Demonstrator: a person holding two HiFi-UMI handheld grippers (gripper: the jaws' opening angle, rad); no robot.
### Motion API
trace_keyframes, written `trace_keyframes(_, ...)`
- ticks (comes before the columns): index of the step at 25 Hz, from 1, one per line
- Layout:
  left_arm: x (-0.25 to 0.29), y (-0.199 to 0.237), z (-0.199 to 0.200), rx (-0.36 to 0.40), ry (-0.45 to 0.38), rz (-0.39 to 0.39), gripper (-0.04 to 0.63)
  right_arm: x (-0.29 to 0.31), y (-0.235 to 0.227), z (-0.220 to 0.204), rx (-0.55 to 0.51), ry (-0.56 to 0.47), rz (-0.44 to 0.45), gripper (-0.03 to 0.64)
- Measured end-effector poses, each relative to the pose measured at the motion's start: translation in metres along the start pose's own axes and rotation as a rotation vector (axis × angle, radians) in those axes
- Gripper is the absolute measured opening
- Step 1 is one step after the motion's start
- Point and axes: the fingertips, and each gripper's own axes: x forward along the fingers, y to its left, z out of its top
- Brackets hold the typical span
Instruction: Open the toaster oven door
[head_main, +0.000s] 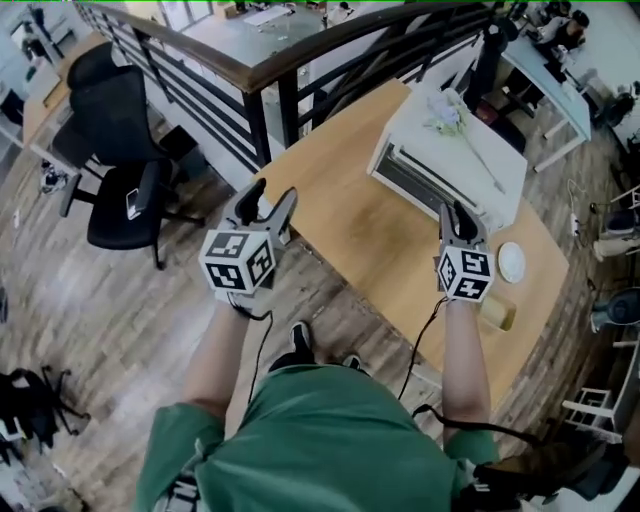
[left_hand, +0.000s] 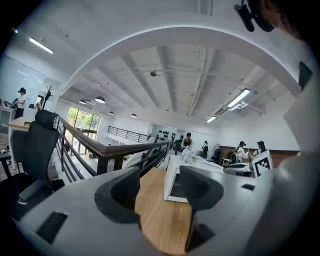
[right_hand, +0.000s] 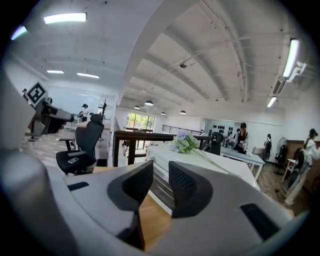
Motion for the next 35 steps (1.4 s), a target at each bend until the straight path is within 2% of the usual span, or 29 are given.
trace_keyframes(3, 0.013, 0.011, 0.001, 0.004, 0.013, -0.019, 0.258, 0.028, -0.006, -0.011, -0.077, 0.068, -0.008, 0.126)
trace_keyframes(9, 0.023, 0.043, -0.003, 0.008, 0.055, -0.021, 0.258, 0.070, -0.013, -0.030, -0.264, 0.206, 0.034, 0.133)
trace_keyframes(14, 0.027, 0.069, -0.020, -0.020, 0.084, 0.021, 0.258, 0.085, -0.023, -0.039, -0.392, 0.294, 0.075, 0.143)
trace_keyframes(21, 0.032, 0.041, -0.020, -0.037, 0.068, 0.039, 0.258, 0.090, -0.030, -0.054, -0.463, 0.352, 0.173, 0.159)
trace_keyframes(27, 0.025, 0.019, -0.019, -0.028, 0.059, 0.075, 0.258, 0.085, -0.034, -0.067, -0.462, 0.372, 0.229, 0.157)
trace_keyframes(35, 0.017, 0.004, -0.024, -0.028, 0.065, 0.094, 0.258, 0.083, -0.032, -0.069, -0.477, 0.328, 0.211, 0.127)
